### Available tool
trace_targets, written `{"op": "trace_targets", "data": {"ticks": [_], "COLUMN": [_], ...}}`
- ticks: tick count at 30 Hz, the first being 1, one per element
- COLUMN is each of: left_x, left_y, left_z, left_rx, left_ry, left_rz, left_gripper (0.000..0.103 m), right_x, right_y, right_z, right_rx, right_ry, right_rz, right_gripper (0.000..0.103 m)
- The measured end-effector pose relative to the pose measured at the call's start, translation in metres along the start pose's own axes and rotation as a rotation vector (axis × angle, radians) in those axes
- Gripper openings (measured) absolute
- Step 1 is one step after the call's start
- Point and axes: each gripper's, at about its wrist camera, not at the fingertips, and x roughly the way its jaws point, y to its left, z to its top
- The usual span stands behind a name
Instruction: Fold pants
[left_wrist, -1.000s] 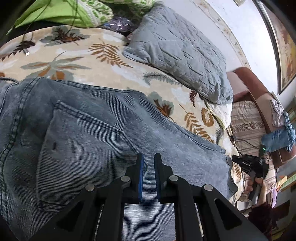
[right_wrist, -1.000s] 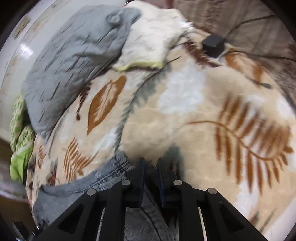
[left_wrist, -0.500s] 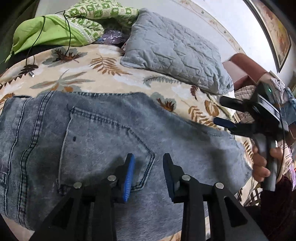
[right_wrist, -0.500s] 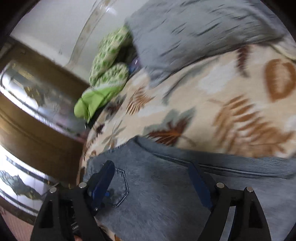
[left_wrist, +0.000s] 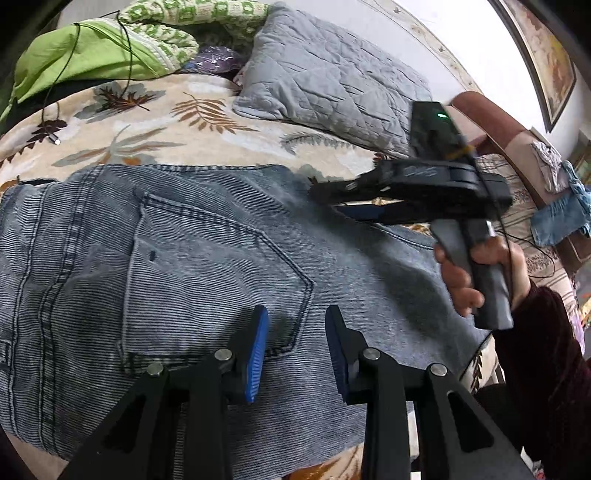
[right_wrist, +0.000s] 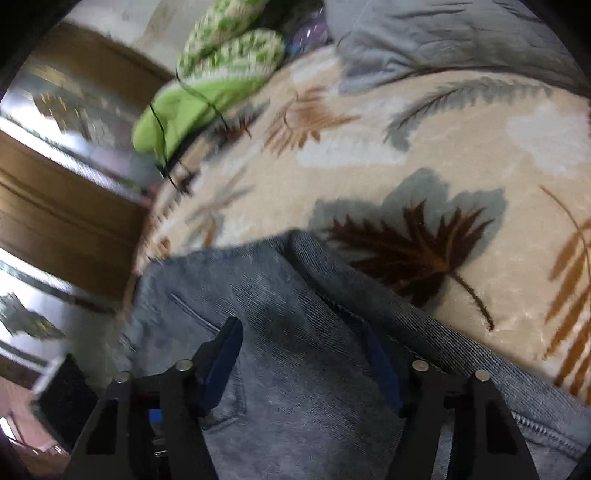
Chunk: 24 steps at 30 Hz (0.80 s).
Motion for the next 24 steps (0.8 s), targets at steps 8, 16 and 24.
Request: {"op": "trace_targets", "data": {"ticks": [8,16,24], "left_x": [0.007,0.011,0.014], "left_y": [0.002,0.001,0.001], "left_z": [0.002,0.003,0.002], "left_rx": [-0.023,-0.029,-0.011], "left_ry": [0.034,0.042,0.05], "left_rz": [-0.004,0.008,0.011], "left_gripper": [0.033,0.033,0.033], "right_x": [0.006,0.014,-0.015], "right_y": [0.013,0.03,0.006], "right_z": [-0.004,-0.002,0.011], "right_rx": [-0.139,-0.192,-0.02], "right_ry": [0.082,0.011,-0.109], "right_rz": [-0.222,-0.42,-0.297], "right_gripper": [0.01,0.006,0.005]}}
